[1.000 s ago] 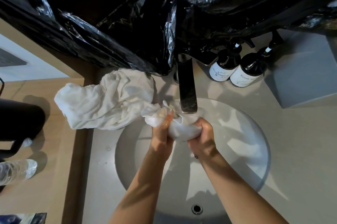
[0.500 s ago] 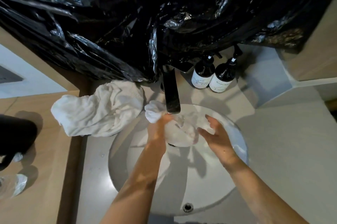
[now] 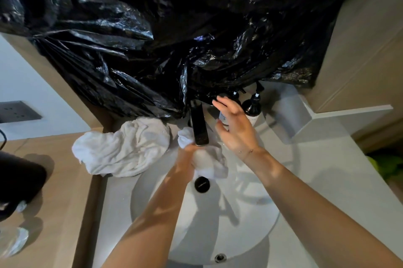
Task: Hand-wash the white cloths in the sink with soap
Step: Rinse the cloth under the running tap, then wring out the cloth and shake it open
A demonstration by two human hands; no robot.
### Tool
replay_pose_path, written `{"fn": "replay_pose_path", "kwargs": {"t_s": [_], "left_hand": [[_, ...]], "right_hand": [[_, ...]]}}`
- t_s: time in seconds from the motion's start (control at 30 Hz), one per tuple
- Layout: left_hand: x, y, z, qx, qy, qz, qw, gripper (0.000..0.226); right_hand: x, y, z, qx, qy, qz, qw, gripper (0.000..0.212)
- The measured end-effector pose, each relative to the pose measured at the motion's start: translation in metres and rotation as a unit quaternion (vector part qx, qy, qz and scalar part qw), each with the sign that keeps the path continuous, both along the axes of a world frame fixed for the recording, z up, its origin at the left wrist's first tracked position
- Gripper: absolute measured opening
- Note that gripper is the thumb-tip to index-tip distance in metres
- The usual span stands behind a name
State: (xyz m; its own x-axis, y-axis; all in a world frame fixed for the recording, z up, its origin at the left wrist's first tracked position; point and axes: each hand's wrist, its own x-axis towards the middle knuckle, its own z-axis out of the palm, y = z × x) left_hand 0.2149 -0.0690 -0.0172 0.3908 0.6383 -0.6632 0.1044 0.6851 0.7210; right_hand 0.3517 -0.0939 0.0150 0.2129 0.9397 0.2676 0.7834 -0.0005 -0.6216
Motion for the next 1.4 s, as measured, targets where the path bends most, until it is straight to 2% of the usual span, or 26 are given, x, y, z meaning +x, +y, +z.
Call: {"fn": "replay_pose_path", "kwargs": {"t_s": [0.1,0.17,0.23,0.27,0.3,0.37,0.4,0.47,0.53,0.6,0.67,0.73,0.83,0.9,1.0,1.1,1.2,1.27,1.33,1.4], "left_hand": [[-0.003,0.004,-0.004,-0.02,-0.009,0.009,1.0,0.028],[-0.008,0.003,-0.006,-0.024,0.004,0.034,0.999,0.004],[-0.018,0.0,-0.025,0.0,-0.014,0.067,0.998,0.031],[-0.024,-0.005,-0.026,0.015,-0.021,0.083,0.996,0.032],[-0.031,-0.013,-0.024,0.028,-0.036,0.088,0.995,0.023],[-0.045,-0.029,-0.021,0.028,-0.06,0.064,0.996,0.01],[-0.052,-0.036,-0.019,0.022,-0.071,0.057,0.996,0.014],[-0.065,-0.048,-0.015,0.015,-0.079,0.051,0.995,0.029],[-0.072,-0.058,-0.008,0.012,-0.086,0.018,0.996,0.034],[-0.077,-0.069,0.001,0.009,-0.079,0.01,0.997,0.03],[-0.079,-0.076,0.009,0.009,-0.049,0.014,0.999,0.036],[-0.081,-0.079,0.015,-0.002,-0.061,0.02,0.998,0.056],[-0.084,-0.081,0.025,0.018,-0.054,0.034,0.998,0.051],[-0.09,-0.08,0.028,0.041,-0.051,0.047,0.997,0.05],[-0.104,-0.079,0.029,0.071,-0.06,0.064,0.994,0.054],[-0.114,-0.079,0.027,0.069,-0.07,0.088,0.991,0.054],[-0.118,-0.078,0.025,0.061,-0.072,0.111,0.989,0.047],[-0.118,-0.073,0.026,0.06,-0.073,0.127,0.987,0.052],[-0.116,-0.069,0.032,0.087,-0.075,0.119,0.986,0.051],[-0.109,-0.067,0.042,0.143,-0.082,0.084,0.983,0.04]], "right_hand": [[0.002,-0.003,-0.014,0.031,-0.045,-0.008,0.998,0.056],[0.003,-0.007,-0.024,0.03,-0.058,-0.022,0.998,0.056],[0.005,-0.014,-0.035,0.026,-0.082,-0.018,0.996,0.06],[0.006,-0.018,-0.037,0.027,-0.083,-0.01,0.996,0.062],[0.007,-0.021,-0.039,0.027,-0.062,-0.007,0.998,0.061],[0.002,-0.035,-0.04,0.001,0.052,-0.021,0.998,0.053],[-0.003,-0.047,-0.043,-0.033,0.139,-0.034,0.989,0.048],[-0.019,-0.076,-0.052,-0.142,0.321,-0.036,0.936,0.041],[-0.036,-0.103,-0.063,-0.253,0.416,-0.019,0.873,0.063],[-0.05,-0.117,-0.072,-0.3,0.453,-0.004,0.839,0.073],[-0.062,-0.121,-0.073,-0.293,0.474,-0.017,0.83,0.073],[-0.069,-0.121,-0.072,-0.258,0.511,-0.086,0.815,0.076],[-0.066,-0.12,-0.073,-0.202,0.557,-0.189,0.783,0.049],[-0.058,-0.12,-0.07,-0.162,0.584,-0.234,0.76,0.047],[-0.041,-0.119,-0.061,-0.066,0.659,-0.227,0.714,0.05],[-0.028,-0.118,-0.048,-0.028,0.702,-0.205,0.681,0.056],[-0.021,-0.12,-0.047,-0.053,0.68,-0.217,0.699,0.048],[-0.016,-0.125,-0.054,-0.086,0.65,-0.24,0.716,0.046],[-0.012,-0.13,-0.066,-0.127,0.633,-0.255,0.72,0.05],[-0.009,-0.136,-0.076,-0.158,0.63,-0.263,0.713,0.049]]}}
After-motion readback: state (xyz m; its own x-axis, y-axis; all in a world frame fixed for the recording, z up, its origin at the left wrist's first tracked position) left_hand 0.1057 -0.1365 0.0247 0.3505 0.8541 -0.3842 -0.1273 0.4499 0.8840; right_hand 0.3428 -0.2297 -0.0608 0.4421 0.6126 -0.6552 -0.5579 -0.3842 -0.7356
